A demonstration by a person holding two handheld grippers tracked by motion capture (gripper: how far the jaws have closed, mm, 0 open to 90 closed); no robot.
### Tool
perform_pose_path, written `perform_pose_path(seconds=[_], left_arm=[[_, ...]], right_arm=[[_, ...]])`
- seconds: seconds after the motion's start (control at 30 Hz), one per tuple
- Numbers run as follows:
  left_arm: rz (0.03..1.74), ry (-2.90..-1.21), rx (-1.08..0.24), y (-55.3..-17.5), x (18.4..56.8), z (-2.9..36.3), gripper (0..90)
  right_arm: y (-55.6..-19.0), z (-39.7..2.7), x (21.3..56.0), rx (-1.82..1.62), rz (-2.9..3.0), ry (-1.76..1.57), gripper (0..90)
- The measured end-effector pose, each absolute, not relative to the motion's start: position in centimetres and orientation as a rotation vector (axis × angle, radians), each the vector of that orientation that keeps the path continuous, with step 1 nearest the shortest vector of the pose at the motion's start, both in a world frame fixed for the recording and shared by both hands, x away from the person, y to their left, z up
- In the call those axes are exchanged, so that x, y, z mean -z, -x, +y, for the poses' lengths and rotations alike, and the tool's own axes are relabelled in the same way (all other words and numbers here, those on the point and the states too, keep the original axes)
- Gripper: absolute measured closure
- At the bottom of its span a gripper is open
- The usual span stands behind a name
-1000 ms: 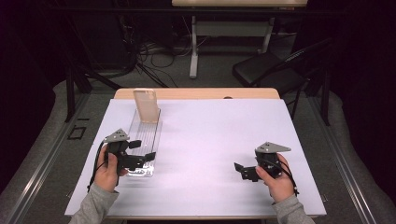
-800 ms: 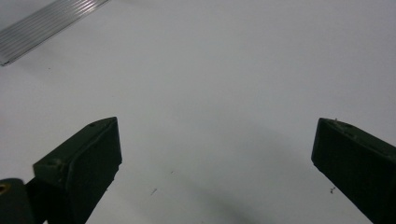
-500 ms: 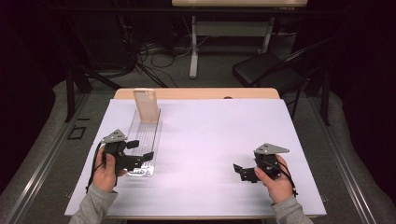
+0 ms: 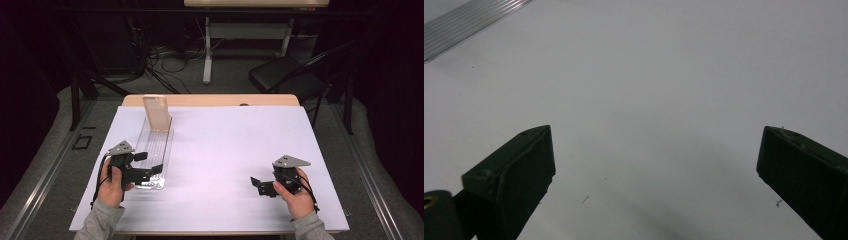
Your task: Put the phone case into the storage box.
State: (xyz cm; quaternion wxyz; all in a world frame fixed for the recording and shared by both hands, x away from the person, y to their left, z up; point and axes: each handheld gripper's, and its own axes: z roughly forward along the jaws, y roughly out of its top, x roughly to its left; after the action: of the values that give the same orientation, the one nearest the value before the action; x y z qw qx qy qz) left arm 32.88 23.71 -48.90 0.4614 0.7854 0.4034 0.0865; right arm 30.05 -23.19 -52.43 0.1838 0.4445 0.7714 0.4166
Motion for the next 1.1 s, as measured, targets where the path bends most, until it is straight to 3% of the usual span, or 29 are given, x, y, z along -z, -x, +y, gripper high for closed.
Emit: perform_pose_path(seconds=[1.1], left_arm=[[1.001, -1.933, -0.218, -32.79, 49.25, 23.99, 15.3]], right_arm=[[-30.07, -23.27, 53.3, -1.158, 2.185, -1.248, 2.7]])
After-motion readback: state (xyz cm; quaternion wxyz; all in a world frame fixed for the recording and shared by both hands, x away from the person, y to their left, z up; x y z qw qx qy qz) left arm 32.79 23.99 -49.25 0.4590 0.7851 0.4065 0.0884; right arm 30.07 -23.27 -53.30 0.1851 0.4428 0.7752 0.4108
